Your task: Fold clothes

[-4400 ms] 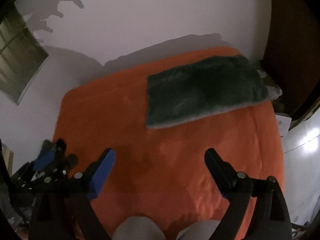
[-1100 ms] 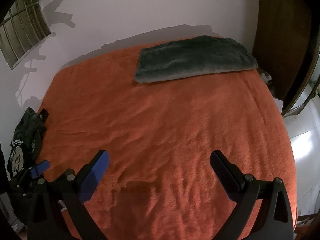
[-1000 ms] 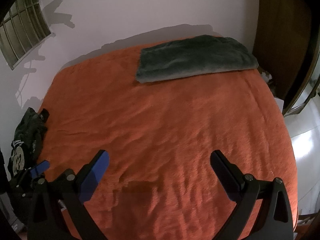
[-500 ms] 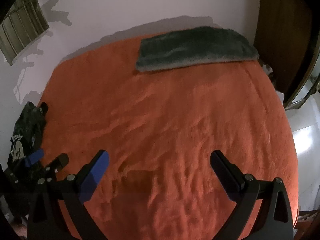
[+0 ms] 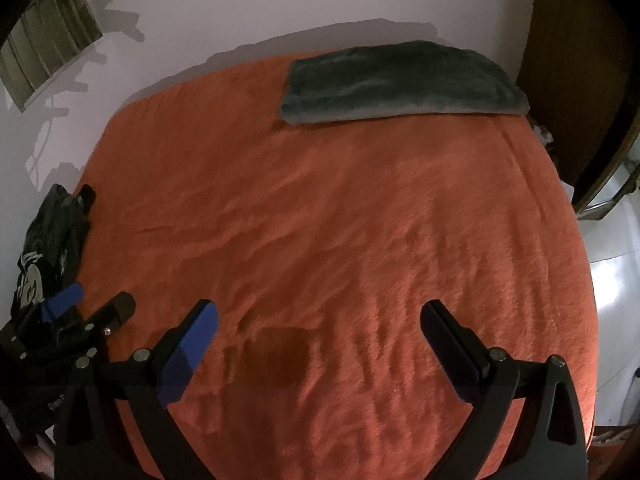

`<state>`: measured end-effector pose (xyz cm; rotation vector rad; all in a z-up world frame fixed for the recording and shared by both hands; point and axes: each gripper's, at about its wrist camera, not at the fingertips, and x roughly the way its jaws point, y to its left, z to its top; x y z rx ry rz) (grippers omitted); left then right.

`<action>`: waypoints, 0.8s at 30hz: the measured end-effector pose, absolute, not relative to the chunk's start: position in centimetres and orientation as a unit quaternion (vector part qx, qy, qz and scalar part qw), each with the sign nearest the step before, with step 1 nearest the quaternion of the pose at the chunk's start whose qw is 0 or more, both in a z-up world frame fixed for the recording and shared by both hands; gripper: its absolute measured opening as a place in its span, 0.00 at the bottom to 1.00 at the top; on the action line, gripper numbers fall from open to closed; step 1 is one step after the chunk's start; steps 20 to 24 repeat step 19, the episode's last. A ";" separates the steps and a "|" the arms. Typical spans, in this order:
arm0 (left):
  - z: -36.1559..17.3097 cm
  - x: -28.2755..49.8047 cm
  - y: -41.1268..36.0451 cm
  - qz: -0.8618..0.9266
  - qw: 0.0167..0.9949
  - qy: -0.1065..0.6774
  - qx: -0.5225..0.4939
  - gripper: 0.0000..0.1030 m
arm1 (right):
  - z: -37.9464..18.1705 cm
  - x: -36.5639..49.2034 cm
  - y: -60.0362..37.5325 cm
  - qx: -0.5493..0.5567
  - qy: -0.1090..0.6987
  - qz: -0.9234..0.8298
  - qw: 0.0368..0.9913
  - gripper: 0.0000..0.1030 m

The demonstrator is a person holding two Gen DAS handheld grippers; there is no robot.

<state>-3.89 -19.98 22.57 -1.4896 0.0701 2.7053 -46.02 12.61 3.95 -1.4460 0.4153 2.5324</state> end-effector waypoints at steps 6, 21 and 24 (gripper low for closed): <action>22.9 -3.8 -20.7 0.875 0.029 0.012 -0.482 0.84 | 3.7 -46.2 11.7 -0.496 0.131 0.853 0.093 0.98; 23.0 -3.4 -20.2 0.875 0.035 0.006 -0.482 0.84 | 3.5 -46.2 11.4 -0.502 0.122 0.851 0.093 0.98; 23.0 -3.4 -20.2 0.875 0.035 0.006 -0.482 0.84 | 3.5 -46.2 11.4 -0.502 0.122 0.851 0.093 0.98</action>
